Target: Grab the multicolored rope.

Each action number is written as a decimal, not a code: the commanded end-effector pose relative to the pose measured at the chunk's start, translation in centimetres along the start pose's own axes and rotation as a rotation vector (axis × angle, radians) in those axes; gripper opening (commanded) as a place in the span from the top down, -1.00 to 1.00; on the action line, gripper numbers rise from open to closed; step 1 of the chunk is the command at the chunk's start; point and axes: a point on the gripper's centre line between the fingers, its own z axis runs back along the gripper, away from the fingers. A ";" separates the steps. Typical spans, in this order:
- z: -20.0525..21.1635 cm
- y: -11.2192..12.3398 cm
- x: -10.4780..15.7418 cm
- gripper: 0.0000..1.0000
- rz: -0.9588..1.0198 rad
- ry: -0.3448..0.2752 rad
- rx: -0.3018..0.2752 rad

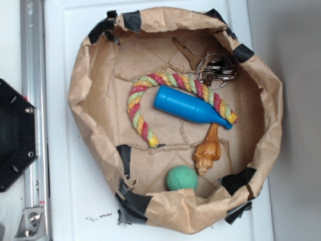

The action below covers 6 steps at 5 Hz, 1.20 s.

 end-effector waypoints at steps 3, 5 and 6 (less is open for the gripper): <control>-9.5 2.3 8.6 -1.00 0.401 0.080 0.040; -18.1 3.6 11.1 -1.00 0.575 0.122 0.182; -21.0 4.0 9.9 -1.00 0.589 0.169 0.216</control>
